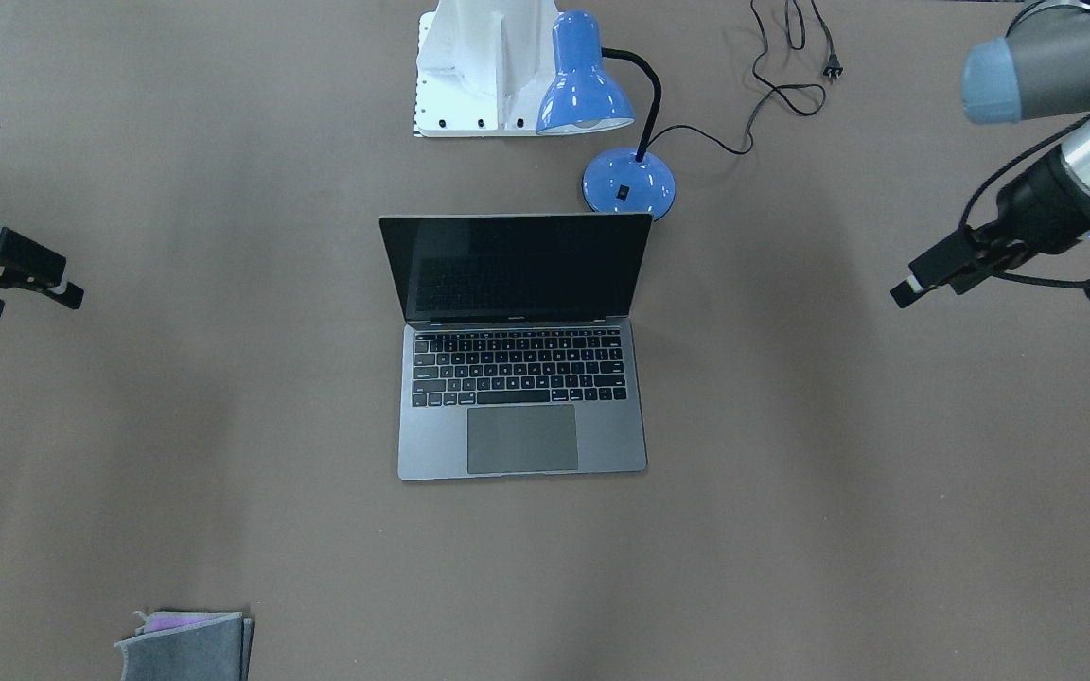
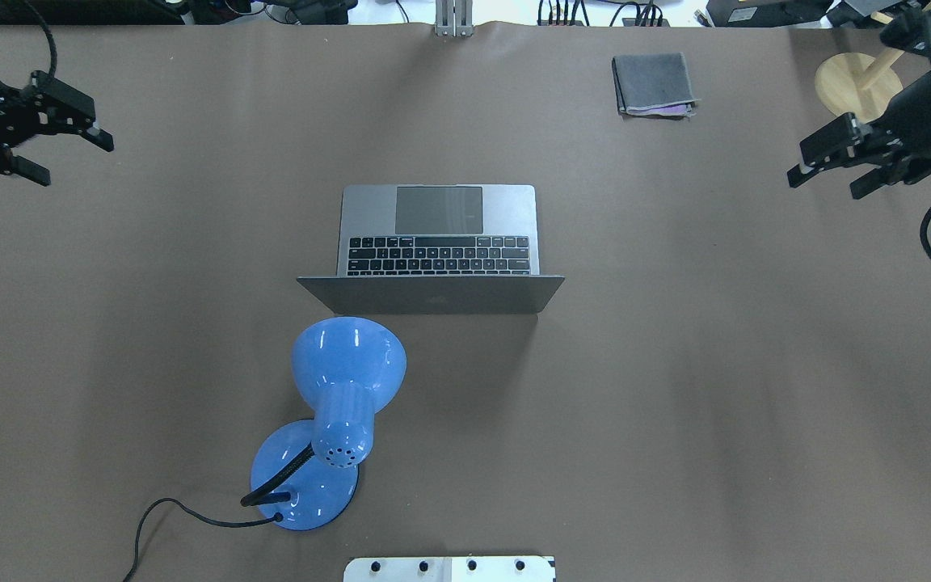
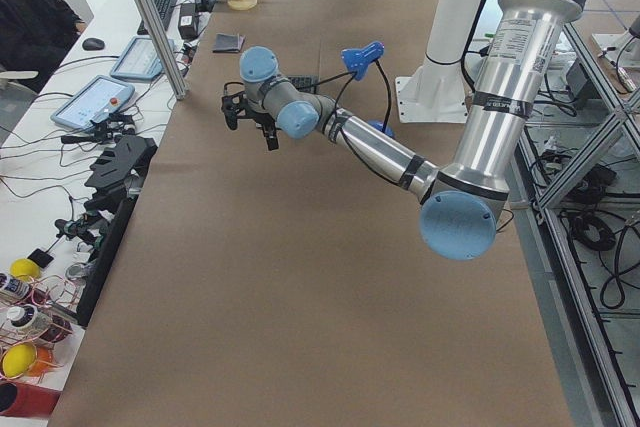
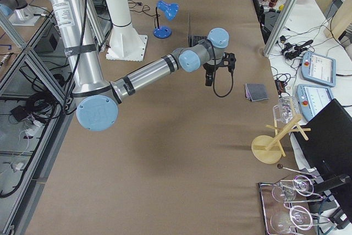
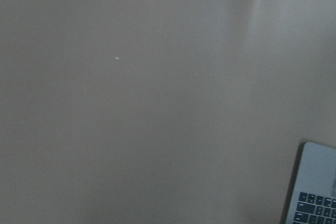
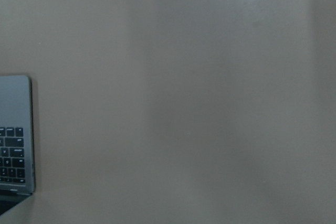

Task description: Close laptop

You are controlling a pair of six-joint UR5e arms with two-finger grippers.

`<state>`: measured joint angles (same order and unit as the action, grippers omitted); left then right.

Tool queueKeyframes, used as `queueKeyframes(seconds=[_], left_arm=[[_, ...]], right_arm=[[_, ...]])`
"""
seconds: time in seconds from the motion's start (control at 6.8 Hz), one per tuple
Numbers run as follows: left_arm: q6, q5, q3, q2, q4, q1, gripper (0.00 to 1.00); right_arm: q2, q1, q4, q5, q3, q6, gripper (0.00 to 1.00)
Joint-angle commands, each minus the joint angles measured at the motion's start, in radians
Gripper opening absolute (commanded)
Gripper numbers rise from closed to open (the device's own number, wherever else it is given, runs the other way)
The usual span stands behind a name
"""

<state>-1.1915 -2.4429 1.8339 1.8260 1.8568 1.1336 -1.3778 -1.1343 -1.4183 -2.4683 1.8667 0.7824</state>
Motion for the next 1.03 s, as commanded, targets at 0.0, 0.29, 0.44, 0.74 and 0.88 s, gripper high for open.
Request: queueKeyframes(seconds=[0.0,0.29,0.44,0.74,0.88], left_arm=[[-0.097,0.016,0.037,-0.001,0.047,-0.107,0.97],[-0.099,0.092,0.079,-0.025,0.054,-0.223,0.96],[-0.1,0.16,0.118,-0.062,0.064,-0.306,0.97],[-0.173,0.256,0.13,-0.096,0.154,-0.427,0.76],[-0.198,0.258,0.131,-0.094,0.159,-0.446,0.65]], right_arm=[[-0.046,0.134,0.262,-0.003,0.025,0.281,0.98],[-0.041,0.262,0.324,0.009,0.066,0.452,0.97],[-0.032,0.325,0.325,0.038,0.084,0.515,0.98],[-0.029,0.404,0.325,0.087,0.092,0.535,0.96],[-0.03,0.422,0.325,0.091,0.1,0.535,0.82]])
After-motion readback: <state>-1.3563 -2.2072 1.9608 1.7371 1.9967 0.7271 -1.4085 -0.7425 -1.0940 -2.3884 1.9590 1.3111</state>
